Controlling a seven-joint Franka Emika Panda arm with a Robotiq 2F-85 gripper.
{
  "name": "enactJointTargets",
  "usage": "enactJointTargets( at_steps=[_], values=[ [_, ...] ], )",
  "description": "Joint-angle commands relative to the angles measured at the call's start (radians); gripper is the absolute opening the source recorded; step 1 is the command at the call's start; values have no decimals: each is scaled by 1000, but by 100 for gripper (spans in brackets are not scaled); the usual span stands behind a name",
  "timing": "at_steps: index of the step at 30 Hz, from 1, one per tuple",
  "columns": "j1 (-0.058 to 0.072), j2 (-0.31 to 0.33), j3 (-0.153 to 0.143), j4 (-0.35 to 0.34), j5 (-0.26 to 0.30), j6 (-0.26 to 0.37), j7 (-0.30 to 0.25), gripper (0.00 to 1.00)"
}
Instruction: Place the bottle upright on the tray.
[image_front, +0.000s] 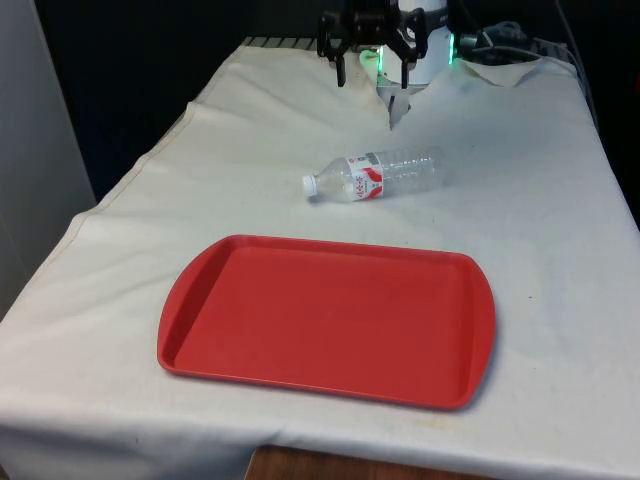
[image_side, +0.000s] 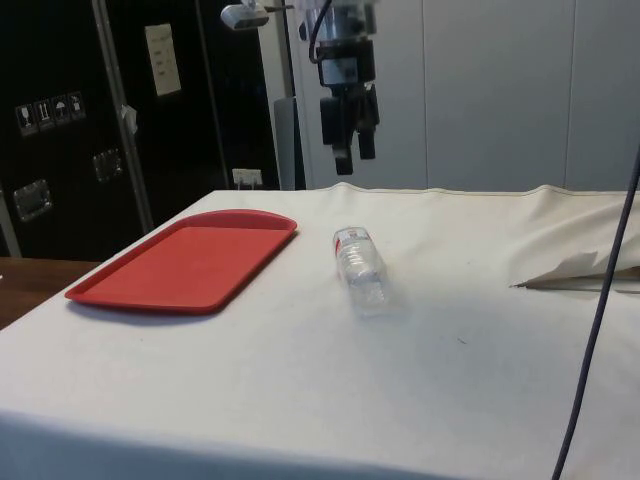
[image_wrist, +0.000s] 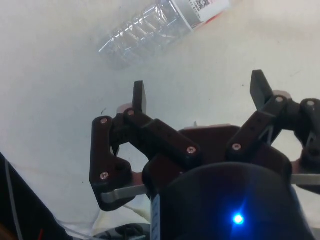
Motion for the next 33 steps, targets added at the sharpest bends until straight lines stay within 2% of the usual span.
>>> enactJointTargets(
  at_steps=[1,2,8,14,31,33],
  values=[
    [0,9,0,2,6,9,14,100],
    [0,3,0,0,1,2,6,100],
    [1,24,2,1,8,20,55,100],
    [3,26,9,-3,8,23,80,100],
    [0,27,10,1,2,11,79,100],
    [1,34,12,-3,-6,29,89,100]
  ],
)
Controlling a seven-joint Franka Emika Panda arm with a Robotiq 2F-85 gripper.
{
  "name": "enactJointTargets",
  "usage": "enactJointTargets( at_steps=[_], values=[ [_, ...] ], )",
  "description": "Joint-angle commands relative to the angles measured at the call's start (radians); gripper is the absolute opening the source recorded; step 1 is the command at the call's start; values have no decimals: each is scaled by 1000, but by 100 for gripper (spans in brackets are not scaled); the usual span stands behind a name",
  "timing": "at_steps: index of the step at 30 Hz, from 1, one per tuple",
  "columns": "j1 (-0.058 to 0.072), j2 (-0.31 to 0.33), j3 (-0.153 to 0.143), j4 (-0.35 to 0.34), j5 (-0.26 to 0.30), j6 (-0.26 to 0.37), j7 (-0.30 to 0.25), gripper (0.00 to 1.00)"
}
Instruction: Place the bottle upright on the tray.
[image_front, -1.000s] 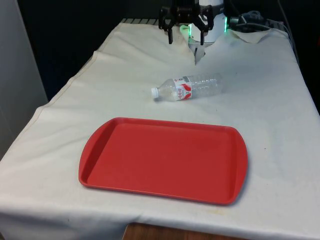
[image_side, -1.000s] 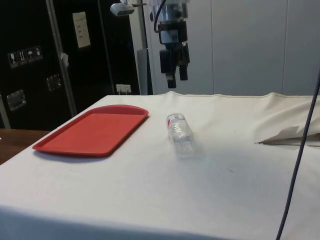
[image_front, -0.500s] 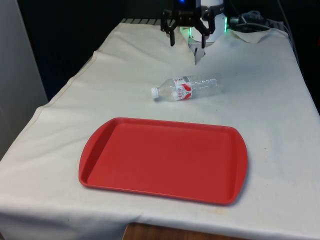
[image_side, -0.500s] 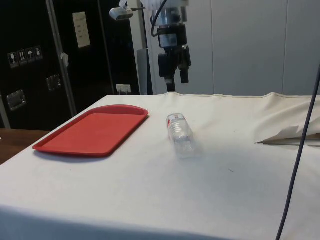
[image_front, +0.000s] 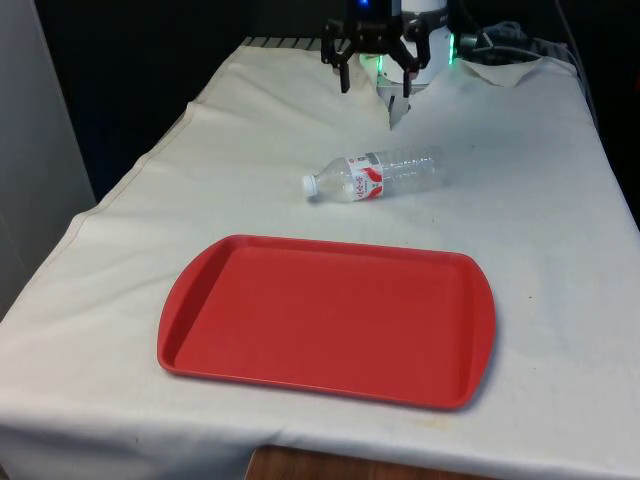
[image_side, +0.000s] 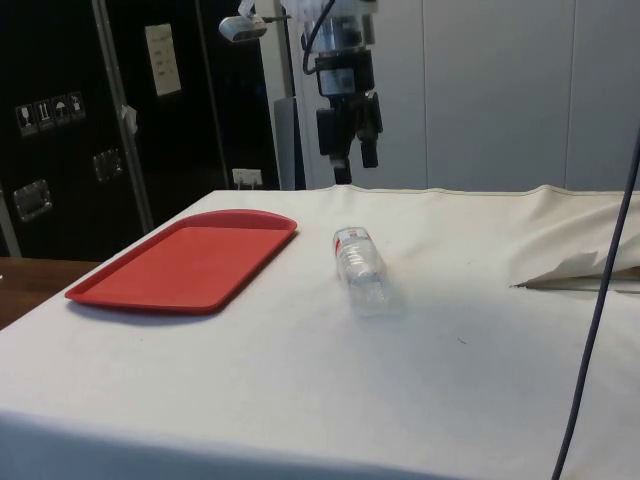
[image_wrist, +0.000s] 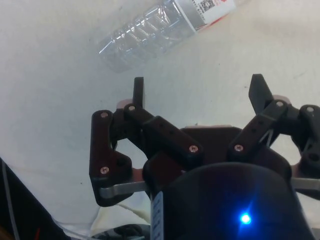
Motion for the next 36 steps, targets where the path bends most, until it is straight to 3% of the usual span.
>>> enactJointTargets(
  at_steps=[1,5,6,8,13,15,21,36],
  values=[
    [2,8,2,-5,-9,23,12,100],
    [2,23,7,-14,-11,58,16,100],
    [1,18,6,-10,-1,37,3,100],
    [1,36,10,-21,-12,89,19,100],
    [1,61,10,-28,-10,137,25,100],
    [1,64,11,-24,-1,128,14,100],
    [1,84,10,-24,-8,162,52,100],
    [0,89,9,-20,-1,159,134,100]
  ],
)
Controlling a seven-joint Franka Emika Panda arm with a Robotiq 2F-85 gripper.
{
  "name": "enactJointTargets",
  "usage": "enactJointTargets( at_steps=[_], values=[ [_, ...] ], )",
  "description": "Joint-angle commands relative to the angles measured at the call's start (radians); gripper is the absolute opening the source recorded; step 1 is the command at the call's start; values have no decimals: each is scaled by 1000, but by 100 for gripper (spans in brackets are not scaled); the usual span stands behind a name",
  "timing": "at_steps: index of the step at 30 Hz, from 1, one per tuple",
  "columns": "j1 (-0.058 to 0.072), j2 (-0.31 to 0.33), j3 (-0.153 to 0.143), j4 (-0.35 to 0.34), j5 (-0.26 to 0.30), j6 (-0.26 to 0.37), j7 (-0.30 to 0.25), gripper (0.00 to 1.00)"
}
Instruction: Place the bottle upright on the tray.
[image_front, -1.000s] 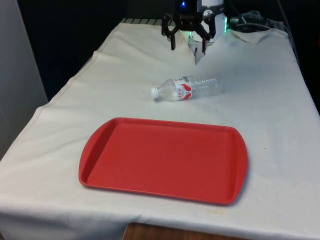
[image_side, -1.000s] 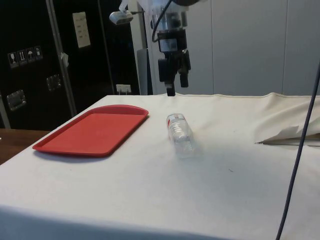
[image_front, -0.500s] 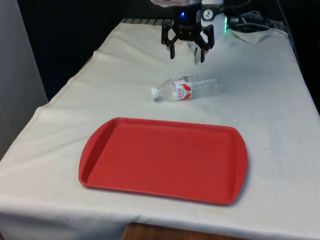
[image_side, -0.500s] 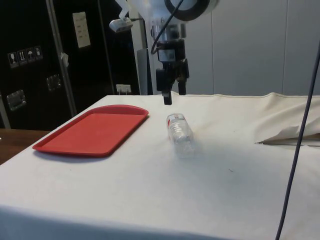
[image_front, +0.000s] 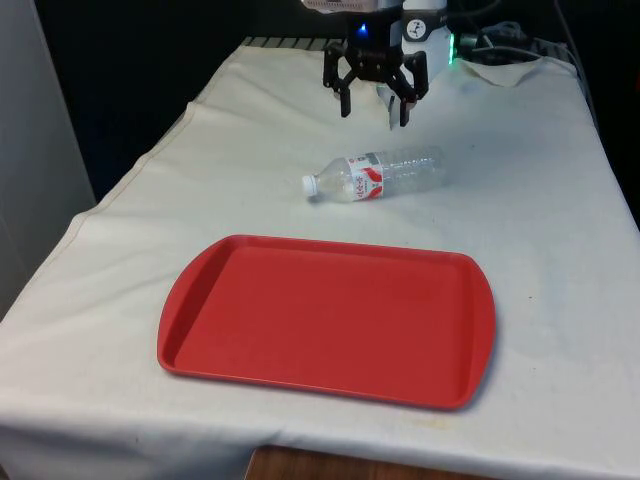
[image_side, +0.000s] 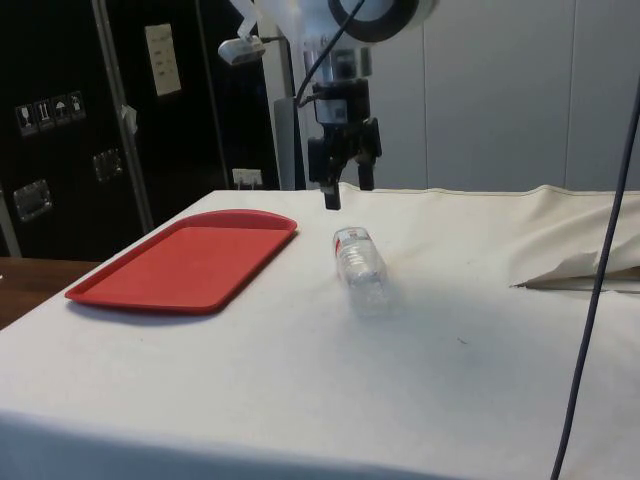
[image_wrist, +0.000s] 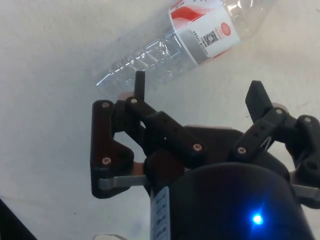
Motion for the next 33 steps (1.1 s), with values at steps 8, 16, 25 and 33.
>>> enactJointTargets(
  at_steps=[8,16,25,33],
  values=[
    [-1,10,0,0,3,9,58,100],
    [-1,14,0,1,0,0,103,100],
    [-1,22,-1,4,4,6,166,100],
    [0,15,0,-3,2,13,211,100]
  ],
)
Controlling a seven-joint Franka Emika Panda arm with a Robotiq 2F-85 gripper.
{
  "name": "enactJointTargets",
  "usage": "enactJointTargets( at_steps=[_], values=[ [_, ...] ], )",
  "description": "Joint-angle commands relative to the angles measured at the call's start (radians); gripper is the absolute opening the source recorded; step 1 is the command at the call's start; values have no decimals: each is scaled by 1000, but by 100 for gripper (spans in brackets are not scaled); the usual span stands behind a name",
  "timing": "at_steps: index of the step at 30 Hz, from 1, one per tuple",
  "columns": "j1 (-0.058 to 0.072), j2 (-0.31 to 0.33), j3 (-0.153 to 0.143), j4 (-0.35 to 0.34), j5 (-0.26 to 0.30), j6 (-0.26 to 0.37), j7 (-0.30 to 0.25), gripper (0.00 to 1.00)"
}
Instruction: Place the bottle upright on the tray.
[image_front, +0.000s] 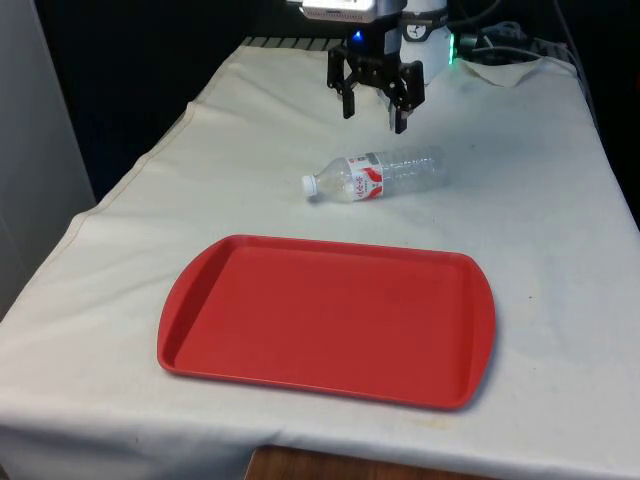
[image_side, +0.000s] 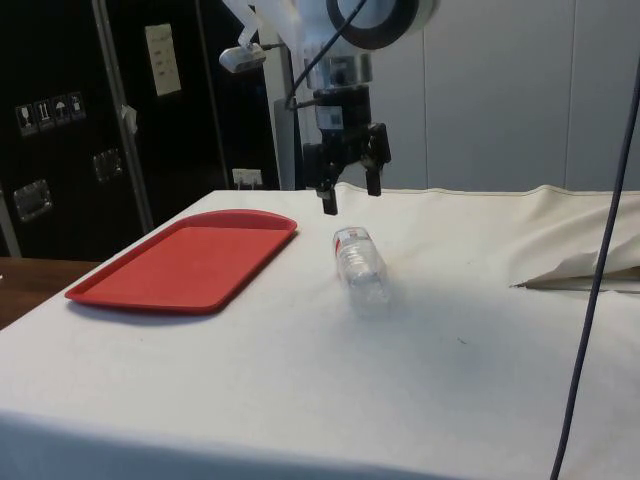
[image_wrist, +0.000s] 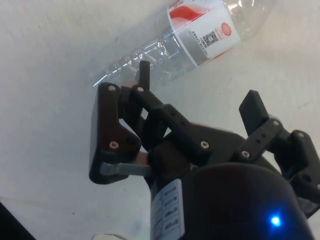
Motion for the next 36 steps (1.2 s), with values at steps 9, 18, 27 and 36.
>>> enactJointTargets(
  at_steps=[9,18,27,36],
  values=[
    [2,-3,4,-9,2,36,54,100],
    [2,7,7,-16,3,82,96,100],
    [1,42,8,-28,9,149,126,100],
    [1,79,7,-27,1,191,161,100]
  ],
)
